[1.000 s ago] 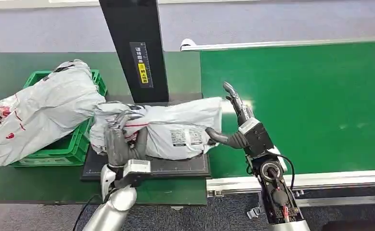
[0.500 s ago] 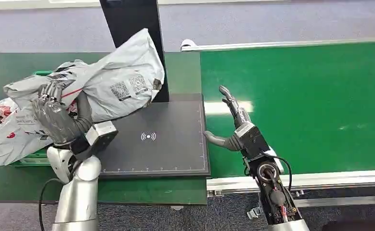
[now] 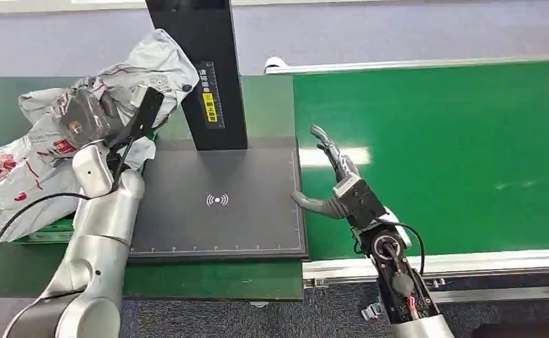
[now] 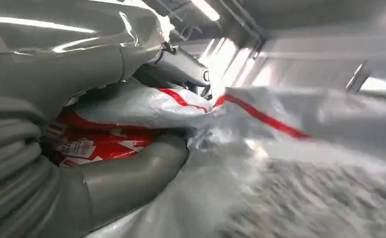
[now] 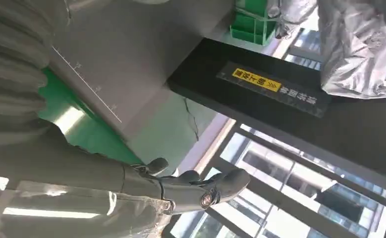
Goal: Moved the parcel from conveyor to table for the left to box.
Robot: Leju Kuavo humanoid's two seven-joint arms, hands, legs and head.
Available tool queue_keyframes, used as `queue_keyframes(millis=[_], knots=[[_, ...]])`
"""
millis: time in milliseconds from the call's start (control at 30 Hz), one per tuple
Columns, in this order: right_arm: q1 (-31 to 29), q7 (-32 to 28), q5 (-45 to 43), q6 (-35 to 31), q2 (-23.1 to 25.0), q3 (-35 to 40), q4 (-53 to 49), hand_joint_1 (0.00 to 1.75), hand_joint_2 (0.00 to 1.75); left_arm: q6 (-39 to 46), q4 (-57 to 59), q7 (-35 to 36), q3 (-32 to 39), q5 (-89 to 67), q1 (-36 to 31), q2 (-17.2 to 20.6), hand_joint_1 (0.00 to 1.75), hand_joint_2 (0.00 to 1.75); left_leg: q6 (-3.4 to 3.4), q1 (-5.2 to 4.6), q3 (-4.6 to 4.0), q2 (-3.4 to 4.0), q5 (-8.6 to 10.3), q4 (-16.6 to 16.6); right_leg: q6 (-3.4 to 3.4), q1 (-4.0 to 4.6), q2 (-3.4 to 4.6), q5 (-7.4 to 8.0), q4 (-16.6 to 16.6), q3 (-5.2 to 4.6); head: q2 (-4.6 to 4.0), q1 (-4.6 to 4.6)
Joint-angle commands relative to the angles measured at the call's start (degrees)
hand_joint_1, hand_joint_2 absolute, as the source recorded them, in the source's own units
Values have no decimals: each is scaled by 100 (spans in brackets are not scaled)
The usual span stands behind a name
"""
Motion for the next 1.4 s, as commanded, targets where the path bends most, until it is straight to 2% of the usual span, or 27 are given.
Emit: queue_keyframes(millis=[33, 133, 267, 300, 367, 400, 433, 467, 567, 600, 667, 733, 833, 900, 1400], knots=[[-225, 14, 71, 10, -31, 129, 421, 0, 175, -79, 1823, 249, -410, -68, -701, 536, 0, 175, 3, 1, 18, 0, 0, -11, -3, 2, 2, 1, -13, 18, 0, -2], [-229, 19, 87, 8, -73, 147, 390, 0, 175, 470, 1817, 236, -480, -16, -631, 542, 0, 175, 2, 0, 12, -5, 2, -8, -2, 1, -3, 1, -8, 12, 0, 0], [-197, 26, 73, 21, -154, 251, 400, 0, 175, 490, -358, 47, -509, -24, 206, 532, 0, 175, 3, -1, 14, 17, -1, -12, -1, 0, 20, 6, -14, 9, 0, 0], [-194, 22, 67, 24, -161, 268, 413, 0, 175, 490, -516, 4, -495, -32, 269, 538, 0, 0, 3, -1, 10, 13, -3, -9, -1, 0, 15, 3, -10, 9, 2, 0], [-229, 9, 59, 29, -163, 323, 475, 0, 175, 490, -1024, 14, -462, -150, 417, 619, 0, 0, 2, 2, 7, 15, -5, -5, -1, 2, 17, 2, -9, 6, 0, 0], [-247, 8, 56, 26, -162, 346, 492, 0, 175, 490, -934, 167, -606, -154, 396, 773, 0, 0, 3, 2, 12, 19, -6, -8, -2, 3, 20, 2, -12, 9, 0, 0], [-247, 8, 56, 26, -162, 346, 492, 0, 175, 490, -934, 167, -606, -154, 396, 773, 0, 0, 4, 0, 17, 18, -6, -12, -2, 2, 19, 1, -15, 14, 0, 0], [-259, 25, 49, 21, -151, 357, 490, 0, 175, 490, -453, 518, -887, -154, 237, 1003, 0, 0, 1, 0, 10, 15, -5, -7, -2, 1, 16, -1, -7, 5, 0, -2], [-258, 37, 54, 42, -147, 374, 466, 0, 175, 490, 492, 993, -1220, -154, -104, 1254, 0, 0, 1, -1, 14, 6, 0, -14, -4, 0, 9, 1, -11, 11, 2, 0], [-258, 64, 69, 62, -162, 375, 455, 0, 175, 490, 1142, 1231, -1395, -154, -334, 1374, 0, 0, 0, -1, 7, 2, 1, -8, -4, 0, 6, -1, -4, 6, 0, 0], [-264, 76, 116, 83, -188, 397, 467, 0, 175, 490, 2004, 1485, -1659, -154, -637, 1470, 0, 0, 1, 0, 8, -10, 5, -9, -4, 1, -5, 1, -6, 9, 0, 0], [-261, 73, 119, 68, -194, 386, 490, 0, 175, 447, 2283, 1544, -1667, -154, -711, 1470, 0, 0, 1, 0, 7, -6, 2, -4, -2, 0, -3, -2, -3, 7, 0, 0], [-239, 73, 124, 78, -208, 380, 485, 0, 175, 490, 1763, 1355, -1423, -81, -484, 1416, 0, 0, 3, -2, 13, 6, 0, -10, -1, -1, 8, 1, -9, 11, 0, 0], [-188, 74, 125, 68, -228, 362, 419, 0, 175, 490, 838, 590, -914, 384, -129, 1187, 0, 0, 4, 1, 17, 5, -1, -12, -2, 2, 6, 0, -14, 18, 0, 0], [-188, 74, 125, 68, -228, 362, 419, 0, 175, 490, 838, 590, -914, 384, -129, 1187, 0, 0, 2, 0, 2, -2, -1, -3, 0, 1, 1, -2, -5, 4, 0, 2]])
